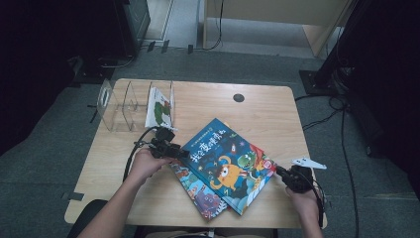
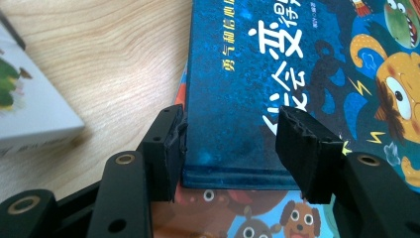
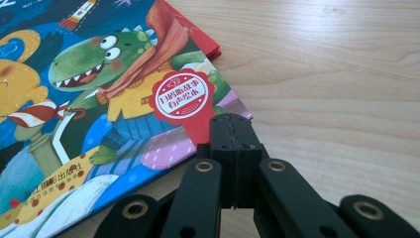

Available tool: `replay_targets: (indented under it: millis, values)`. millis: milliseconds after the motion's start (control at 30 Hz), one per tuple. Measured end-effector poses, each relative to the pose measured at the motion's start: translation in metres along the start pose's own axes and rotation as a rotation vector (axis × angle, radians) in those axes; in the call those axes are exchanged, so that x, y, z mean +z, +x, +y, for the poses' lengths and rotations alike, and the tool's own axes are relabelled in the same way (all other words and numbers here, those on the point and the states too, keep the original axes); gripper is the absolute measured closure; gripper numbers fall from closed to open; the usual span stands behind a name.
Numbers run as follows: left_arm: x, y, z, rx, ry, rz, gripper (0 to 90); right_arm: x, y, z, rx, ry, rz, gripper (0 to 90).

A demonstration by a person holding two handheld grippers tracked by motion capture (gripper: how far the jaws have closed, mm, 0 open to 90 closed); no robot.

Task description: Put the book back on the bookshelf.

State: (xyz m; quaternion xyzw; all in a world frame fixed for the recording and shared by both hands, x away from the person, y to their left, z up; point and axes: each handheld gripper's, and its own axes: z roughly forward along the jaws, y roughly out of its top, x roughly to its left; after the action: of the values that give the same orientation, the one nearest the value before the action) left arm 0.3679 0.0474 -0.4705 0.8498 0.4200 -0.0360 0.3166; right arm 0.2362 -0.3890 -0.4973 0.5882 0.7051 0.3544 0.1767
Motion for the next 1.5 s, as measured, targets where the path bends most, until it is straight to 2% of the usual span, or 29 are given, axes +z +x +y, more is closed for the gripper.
replay_targets:
  millis: [567,1500]
  values:
    - [-0.008,0.002,-0.012,-0.03,-0.011,-0.002,44.9,0.014,0.002,0.014,-0.018,-0.005,0.006,90.0]
    - [-0.014,-0.005,-0.025,-0.061,0.001,-0.026,44.5,0.024,0.0,0.024,0.009,-0.007,-0.005,90.0]
